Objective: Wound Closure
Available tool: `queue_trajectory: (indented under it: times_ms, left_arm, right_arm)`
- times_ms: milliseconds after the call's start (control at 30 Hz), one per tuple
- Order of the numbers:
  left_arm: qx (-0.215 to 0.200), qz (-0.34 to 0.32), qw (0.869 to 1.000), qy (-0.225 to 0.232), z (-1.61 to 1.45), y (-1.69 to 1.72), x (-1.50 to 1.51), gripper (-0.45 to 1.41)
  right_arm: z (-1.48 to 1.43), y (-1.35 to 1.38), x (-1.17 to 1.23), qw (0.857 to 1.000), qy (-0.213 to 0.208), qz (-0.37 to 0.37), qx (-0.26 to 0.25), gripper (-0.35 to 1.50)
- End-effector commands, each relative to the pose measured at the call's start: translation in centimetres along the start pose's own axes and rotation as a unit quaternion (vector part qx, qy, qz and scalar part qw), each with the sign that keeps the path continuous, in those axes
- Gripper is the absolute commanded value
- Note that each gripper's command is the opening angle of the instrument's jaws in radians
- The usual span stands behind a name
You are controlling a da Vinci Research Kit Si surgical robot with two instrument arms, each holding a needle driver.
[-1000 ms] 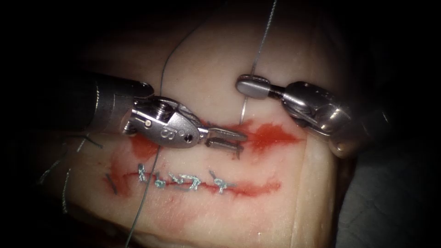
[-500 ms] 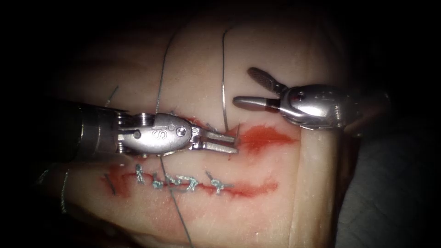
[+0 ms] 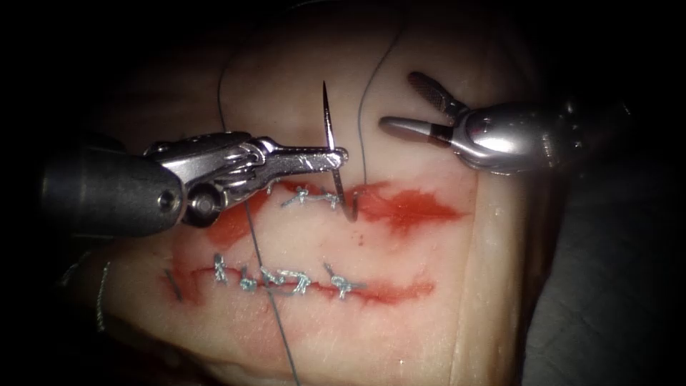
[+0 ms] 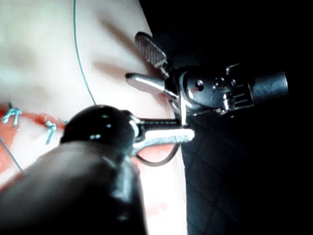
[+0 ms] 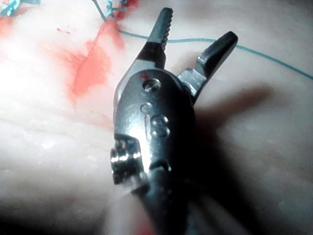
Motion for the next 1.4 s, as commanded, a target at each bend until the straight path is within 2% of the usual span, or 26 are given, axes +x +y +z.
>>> queue_trajectory:
  times_ms: [33,133,233,300,400,467,533,667,767,800,867,900,933,1000,1133,1200,1267,1333,1400]
  left_arm:
    - [-0.007,-0.014,1.0,-0.007,0.0,0.03,-0.07,-0.45]
    - [-0.015,-0.021,0.999,-0.038,-0.11,-0.09,-0.33,-0.45]
    - [-0.007,0.06,0.996,-0.067,-0.2,-0.2,-0.57,-0.45]
    - [0.0,0.12,0.99,-0.069,-0.23,-0.29,-0.69,-0.45]
    - [0.009,0.236,0.97,-0.058,-0.23,-0.43,-0.82,-0.45]
    - [0.017,0.327,0.944,-0.05,-0.2,-0.53,-0.87,-0.45]
    - [0.014,0.41,0.911,-0.03,-0.14,-0.66,-0.89,-0.45]
    - [0.0,0.521,0.853,0.028,0.0,-0.88,-0.83,-0.45]
    - [0.001,0.609,0.791,0.06,0.1,-0.93,-0.73,-0.45]
    - [0.001,0.645,0.76,0.076,0.12,-0.94,-0.7,-0.45]
    - [-0.033,0.731,0.668,0.138,0.15,-0.93,-0.63,-0.45]
    - [-0.049,0.758,0.626,0.175,0.16,-0.92,-0.59,-0.45]
    - [-0.058,0.768,0.601,0.214,0.17,-0.92,-0.56,-0.45]
    - [-0.068,0.763,0.587,0.264,0.2,-0.87,-0.5,-0.45]
    - [-0.051,0.769,0.578,0.27,0.23,-0.7,-0.34,-0.45]
    - [-0.037,0.771,0.57,0.283,0.24,-0.55,-0.2,-0.45]
    - [-0.015,0.769,0.56,0.307,0.24,-0.37,-0.02,-0.45]
    - [0.003,0.769,0.55,0.326,0.24,-0.2,0.16,-0.45]
    - [0.029,0.768,0.54,0.342,0.22,-0.02,0.35,-0.45]
  right_arm:
    - [0.11,0.06,0.04,1.0,-0.002,0.0,0.0,1.35]
    - [0.11,0.07,0.04,1.0,-0.002,0.0,0.001,1.37]
    - [0.11,0.08,0.03,1.0,-0.002,0.001,0.001,1.37]
    - [0.11,0.08,0.03,1.0,-0.003,0.001,0.002,1.38]
    - [0.11,0.08,0.02,1.0,-0.003,0.001,0.001,1.38]
    - [0.1,0.09,0.02,1.0,-0.003,0.002,0.001,1.38]
    - [0.1,0.09,0.01,1.0,-0.003,0.002,0.001,1.38]
    - [0.09,0.1,0.01,1.0,-0.003,0.002,0.001,1.38]
    - [0.08,0.1,-0.01,1.0,-0.002,0.0,0.001,1.38]
    - [0.08,0.1,-0.02,1.0,-0.003,0.004,0.001,1.38]
    - [0.08,0.09,-0.05,1.0,-0.006,0.01,0.002,1.38]
    - [0.07,0.09,-0.08,1.0,-0.011,0.015,0.003,1.38]
    - [0.07,0.09,-0.1,1.0,-0.016,0.02,0.005,1.38]
    - [0.05,0.08,-0.14,0.999,-0.029,0.033,0.007,1.38]
    - [0.01,0.06,-0.22,0.994,-0.054,0.095,0.009,1.37]
    - [-0.02,0.08,-0.21,0.988,-0.045,0.146,0.003,1.35]
    - [-0.05,0.14,-0.2,0.966,-0.049,0.254,-0.009,1.28]
    - [-0.11,0.17,-0.27,0.938,-0.082,0.338,-0.009,1.2]
    - [-0.16,0.22,-0.27,0.916,-0.081,0.391,-0.029,1.15]
